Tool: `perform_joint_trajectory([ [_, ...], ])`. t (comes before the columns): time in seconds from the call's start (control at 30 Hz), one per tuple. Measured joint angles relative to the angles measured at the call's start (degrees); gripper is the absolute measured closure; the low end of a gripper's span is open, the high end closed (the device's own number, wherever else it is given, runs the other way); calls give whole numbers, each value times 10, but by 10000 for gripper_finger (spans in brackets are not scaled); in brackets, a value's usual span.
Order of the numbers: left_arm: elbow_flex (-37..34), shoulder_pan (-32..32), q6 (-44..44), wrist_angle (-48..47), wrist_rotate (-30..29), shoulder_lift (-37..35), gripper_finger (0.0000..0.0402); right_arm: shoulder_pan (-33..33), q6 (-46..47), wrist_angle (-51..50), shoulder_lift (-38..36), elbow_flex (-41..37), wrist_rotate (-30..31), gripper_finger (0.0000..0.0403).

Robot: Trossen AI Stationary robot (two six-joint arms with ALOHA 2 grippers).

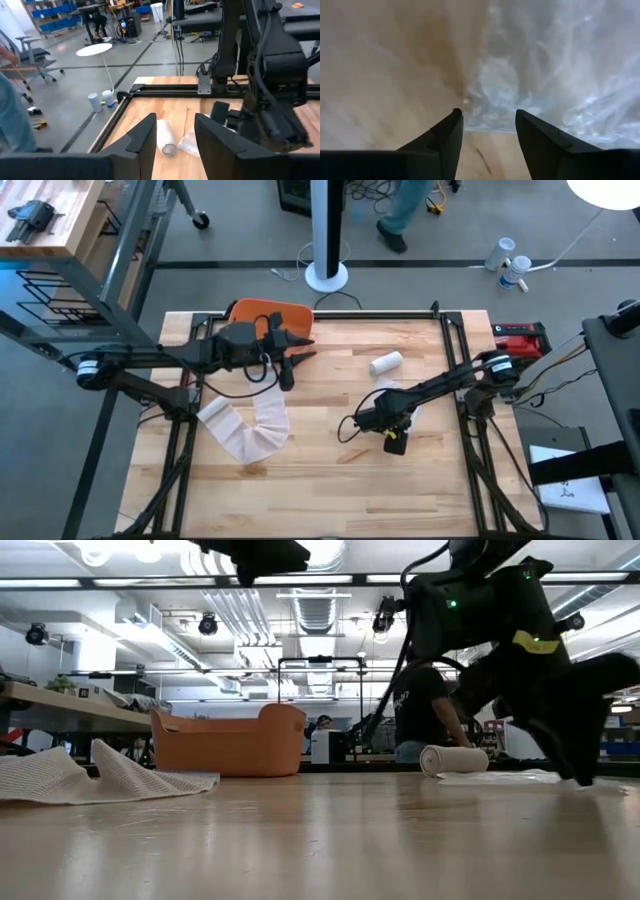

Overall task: Roll bandage
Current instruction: Open the transparent zip bag

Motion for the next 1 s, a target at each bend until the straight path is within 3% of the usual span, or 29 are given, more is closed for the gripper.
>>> perform_joint_trajectory([
  [0.07, 0, 0, -25, 1, 0, 10, 272, 0, 12, 15, 1, -4, 10, 235],
  [0.2, 0, 0, -52, 19, 0, 30, 267, 0, 42, 15, 0, -7, 86, 246],
  [0.33, 0, 0, -75, 40, 0, 39, 271, -1, 43, 21, 0, -7, 97, 266],
  [0.67, 0, -39, -78, 53, 17, 41, 301, 1, 36, 51, 0, -16, 109, 395],
  [1.0, -6, -120, 0, 58, 28, 42, 304, 67, 59, 46, -102, 37, 107, 402],
])
